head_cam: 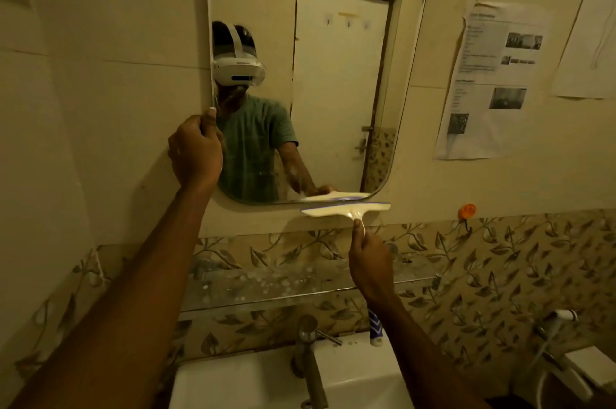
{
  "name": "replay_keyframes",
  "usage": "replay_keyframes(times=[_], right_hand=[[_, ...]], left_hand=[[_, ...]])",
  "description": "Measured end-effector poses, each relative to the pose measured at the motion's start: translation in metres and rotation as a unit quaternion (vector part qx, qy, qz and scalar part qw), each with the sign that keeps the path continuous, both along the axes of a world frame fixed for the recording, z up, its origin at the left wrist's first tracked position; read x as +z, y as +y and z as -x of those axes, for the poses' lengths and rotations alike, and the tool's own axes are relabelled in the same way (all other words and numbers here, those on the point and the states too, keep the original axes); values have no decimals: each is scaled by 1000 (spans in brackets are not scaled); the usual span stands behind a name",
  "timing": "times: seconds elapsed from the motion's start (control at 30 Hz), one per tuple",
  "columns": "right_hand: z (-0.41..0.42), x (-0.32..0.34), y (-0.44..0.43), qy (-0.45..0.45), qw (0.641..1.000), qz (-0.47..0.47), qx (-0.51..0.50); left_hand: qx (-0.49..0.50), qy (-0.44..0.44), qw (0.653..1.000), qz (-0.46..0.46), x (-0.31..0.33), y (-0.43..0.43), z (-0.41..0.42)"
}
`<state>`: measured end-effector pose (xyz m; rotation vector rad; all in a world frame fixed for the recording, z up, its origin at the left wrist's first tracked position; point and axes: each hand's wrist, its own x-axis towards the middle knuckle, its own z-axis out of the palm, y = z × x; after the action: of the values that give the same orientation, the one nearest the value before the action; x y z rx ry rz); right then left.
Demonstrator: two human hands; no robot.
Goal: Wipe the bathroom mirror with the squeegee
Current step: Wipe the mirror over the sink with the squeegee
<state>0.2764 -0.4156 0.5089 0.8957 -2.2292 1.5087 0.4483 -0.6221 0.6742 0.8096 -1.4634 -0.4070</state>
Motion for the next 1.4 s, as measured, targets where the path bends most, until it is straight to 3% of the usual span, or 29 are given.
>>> replay_keyframes(times=[0.13,0.37,0.57,0.7,0.8,1.03,1.2,1.4], right_hand=[[-8,26,-1,29,998,53,7],[-23,136,-23,22,977,154,144],[-27,228,-43,50,948,240,201],[-23,276,-55,66,936,273,215],[-22,302,-61,84,935,281,201],[-14,336,-67,106,932,292,185],[-7,342,-72,122,932,292,174],[-5,356,-78,149,937,273,157]], left_hand=[[-27,9,999,-37,1,1,-1],[-142,77,976,-145,10,9,-11],[-275,176,903,-280,27,10,-26],[-310,208,873,-315,31,5,-30],[-288,228,878,-307,28,1,-28],[-182,241,931,-204,15,5,-17],[-153,355,907,-166,8,7,-10],[-117,269,953,-67,38,-3,-10]])
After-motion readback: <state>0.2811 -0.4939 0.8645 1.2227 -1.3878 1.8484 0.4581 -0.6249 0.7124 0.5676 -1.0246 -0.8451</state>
